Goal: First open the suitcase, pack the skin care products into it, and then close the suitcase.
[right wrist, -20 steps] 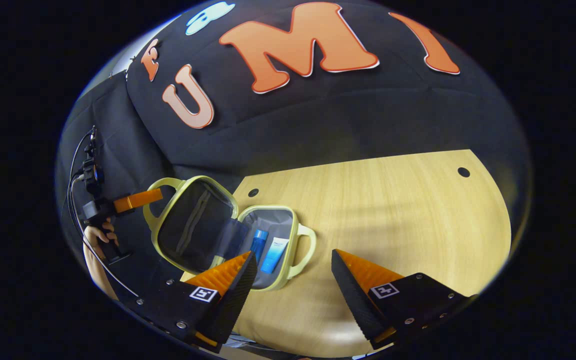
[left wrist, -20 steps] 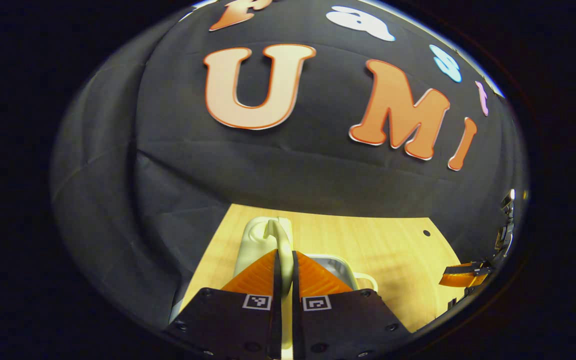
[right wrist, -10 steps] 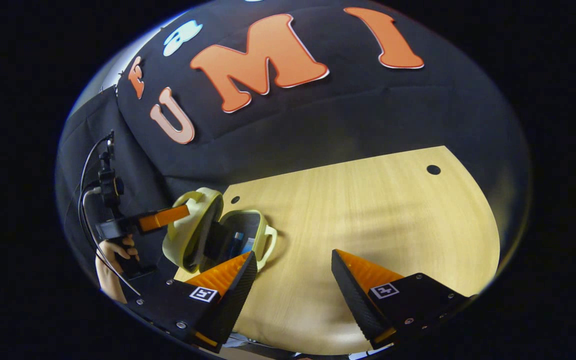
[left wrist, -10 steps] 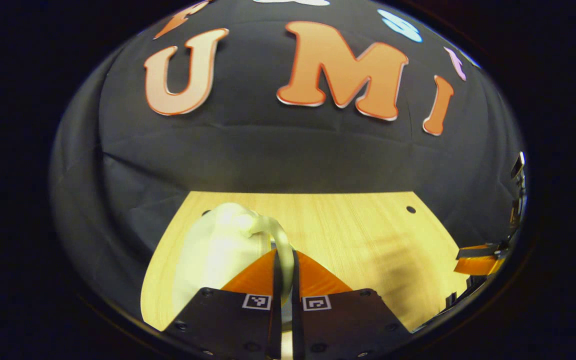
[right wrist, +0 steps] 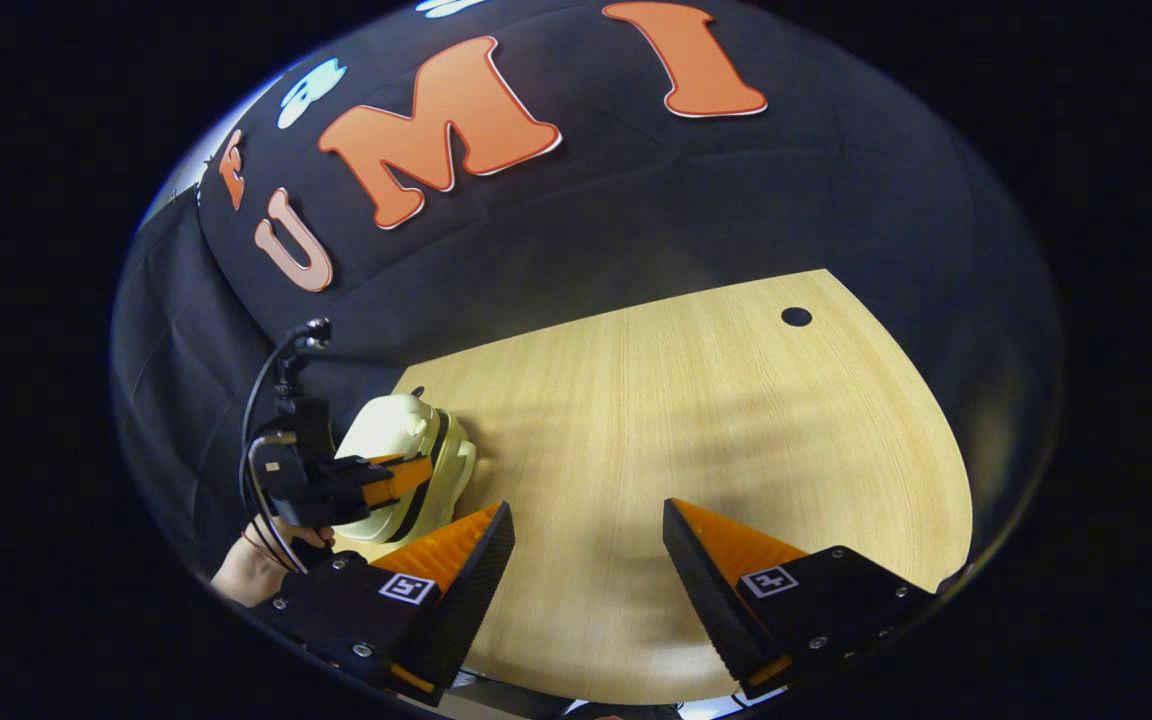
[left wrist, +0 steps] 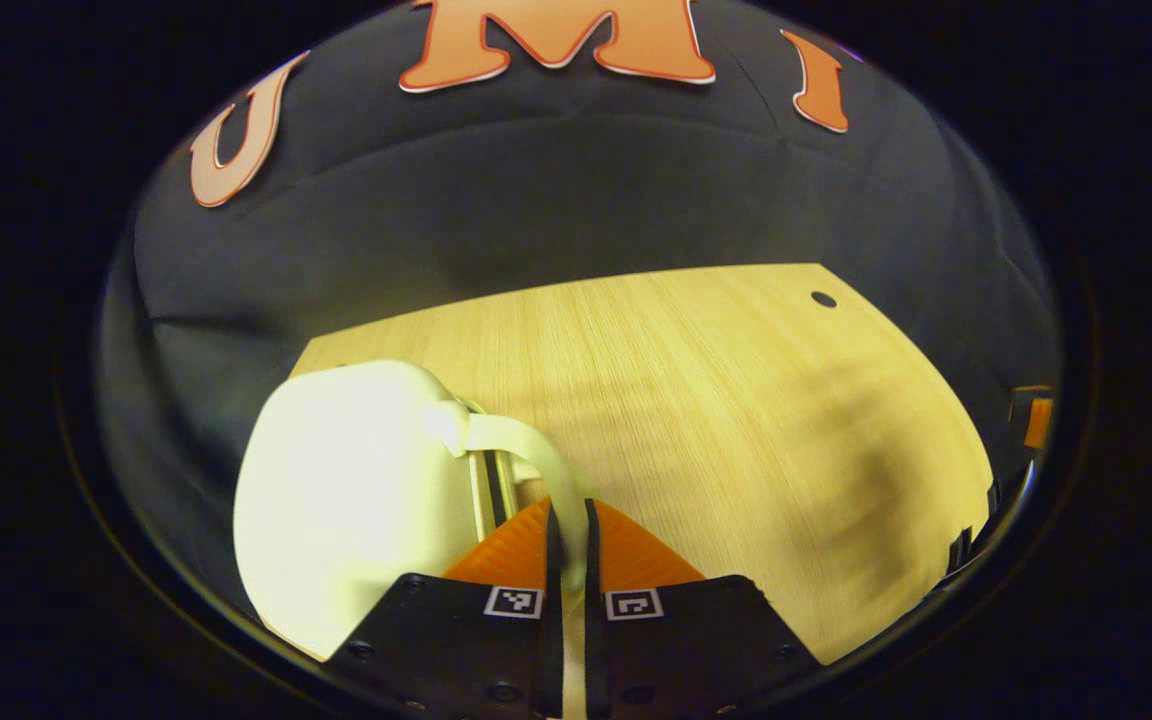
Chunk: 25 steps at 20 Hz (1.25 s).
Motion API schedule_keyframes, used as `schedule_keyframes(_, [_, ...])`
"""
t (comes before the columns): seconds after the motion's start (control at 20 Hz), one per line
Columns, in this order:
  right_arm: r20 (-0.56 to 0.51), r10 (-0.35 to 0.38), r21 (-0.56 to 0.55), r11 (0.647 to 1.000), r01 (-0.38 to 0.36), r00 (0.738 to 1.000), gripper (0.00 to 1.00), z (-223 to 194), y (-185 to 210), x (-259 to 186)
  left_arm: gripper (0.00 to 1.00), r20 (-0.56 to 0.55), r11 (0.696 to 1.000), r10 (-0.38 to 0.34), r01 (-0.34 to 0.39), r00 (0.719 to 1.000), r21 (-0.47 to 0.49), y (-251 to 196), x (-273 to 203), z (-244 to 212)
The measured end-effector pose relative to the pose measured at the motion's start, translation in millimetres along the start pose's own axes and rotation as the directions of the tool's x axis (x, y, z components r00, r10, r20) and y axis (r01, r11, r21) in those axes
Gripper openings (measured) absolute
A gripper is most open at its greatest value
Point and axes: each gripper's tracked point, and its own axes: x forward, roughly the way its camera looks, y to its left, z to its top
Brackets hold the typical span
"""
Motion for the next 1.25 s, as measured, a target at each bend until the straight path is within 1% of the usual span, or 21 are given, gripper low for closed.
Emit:
schedule_keyframes(0.1, [-0.012, -0.006, 0.0, 1.0, 0.006, 1.0, 0.96, -5.4, -8.0, 0.8, 0.09, 0.0, 1.0, 0.001, -0.001, 1.0, -0.019, -2.7, 3.3, -6.1])
schedule_keyframes(0.2, [-0.025, -0.012, -0.016, 1.0, 0.011, 1.0, 0.95, -10.2, -12.8, 3.3, 0.08, -0.019, 1.0, 0.018, -0.019, 1.0, -0.011, 0.2, 3.3, -12.6])
schedule_keyframes(0.25, [-0.03, -0.017, -0.03, 0.999, 0.016, 0.999, 0.96, -11.9, -14.3, 5.7, 0.14, -0.04, 0.999, 0.036, -0.036, 0.999, -0.001, 0.0, 8.7, -19.1])
schedule_keyframes(0.3, [-0.034, -0.021, -0.046, 0.999, 0.02, 0.999, 0.95, -14.1, -14.8, 7.8, 0.15, -0.037, 0.999, 0.044, -0.044, 0.998, -0.008, -1.0, 12.8, -21.3])
schedule_keyframes(0.35, [-0.036, -0.025, -0.058, 0.998, 0.023, 0.999, 0.95, -14.6, -16.2, 10.1, 0.22, -0.035, 0.998, 0.059, -0.06, 0.998, -0.016, 2.4, 8.7, -19.9])
schedule_keyframes(0.4, [-0.037, -0.027, -0.068, 0.997, 0.024, 0.999, 0.95, -15.3, -15.5, 13.2, 0.21, -0.025, 0.997, 0.069, -0.069, 0.997, -0.027, 2.5, 7.9, -17.2])
schedule_keyframes(0.45, [-0.038, -0.029, -0.073, 0.997, 0.027, 0.999, 0.95, -15.5, -15.8, 16.5, 0.26, -0.008, 0.997, 0.064, -0.064, 0.998, -0.042, -1.2, 5.1, -15.9])
schedule_keyframes(0.5, [-0.039, -0.03, -0.077, 0.997, 0.027, 0.999, 0.95, -14.8, -15.4, 19.2, 0.27, 0.007, 0.997, 0.053, -0.053, 0.999, -0.055, -5.0, 5.5, -13.3])
schedule_keyframes(0.55, [-0.037, -0.032, -0.085, 0.996, 0.029, 0.999, 0.95, -13.1, -14.8, 22.2, 0.38, 0.028, 0.997, 0.044, -0.042, 0.999, -0.065, -7.3, -6.0, -6.2])
schedule_keyframes(0.65, [-0.015, -0.044, -0.121, 0.992, 0.041, 0.999, 0.95, -8.3, -13.5, 25.7, 0.69, 0.07, 0.996, 0.049, -0.044, 0.996, -0.078, -10.6, -17.3, 4.8])
schedule_keyframes(0.75, [0.024, -0.075, -0.177, 0.981, 0.078, 0.997, 0.95, 0.2, -13.5, 25.2, 1.0, 0.133, 0.994, 0.054, -0.04, 0.99, -0.106, -14.1, -35.9, 22.0])
schedule_keyframes(0.85, [0.108, -0.089, -0.24, 0.964, 0.113, 0.99, 0.95, 19.7, -8.6, 17.1, 1.0, 0.222, 0.992, 0.071, -0.045, 0.972, -0.122, -11.6, -58.8, 47.4])
schedule_keyframes(0.9, [0.151, -0.089, -0.266, 0.955, 0.127, 0.984, 0.95, 31.5, -3.9, 11.2, 1.0, 0.271, 0.991, 0.102, -0.074, 0.957, -0.112, -6.0, -70.6, 63.4])
schedule_keyframes(1.0, [0.224, -0.086, -0.288, 0.946, 0.151, 0.971, 0.95, 52.8, 6.1, 1.2, 0.99, 0.363, 0.987, 0.159, -0.136, 0.918, -0.088, 7.6, -93.4, 96.8])
schedule_keyframes(1.1, [0.29, -0.074, -0.271, 0.95, 0.156, 0.954, 0.95, 73.4, 17.1, -11.3, 0.99, 0.451, 0.983, 0.182, -0.155, 0.874, -0.095, 6.2, -122.5, 130.2])
schedule_keyframes(1.15, [0.331, -0.067, -0.259, 0.953, 0.159, 0.941, 0.95, 84.3, 22.3, -18.7, 0.99, 0.498, 0.982, 0.187, -0.158, 0.847, -0.1, 2.4, -122.4, 135.1])
schedule_keyframes(1.2, [0.374, -0.059, -0.253, 0.954, 0.163, 0.925, 0.95, 94.1, 27.9, -26.4, 0.99, 0.534, 0.983, 0.185, -0.152, 0.825, -0.106, 2.1, -132.9, 145.6])
schedule_keyframes(1.25, [0.412, -0.057, -0.253, 0.952, 0.174, 0.91, 0.95, 102.3, 33.6, -31.1, 0.98, 0.56, 0.984, 0.179, -0.136, 0.809, -0.117, 1.7, -140.8, 151.7])
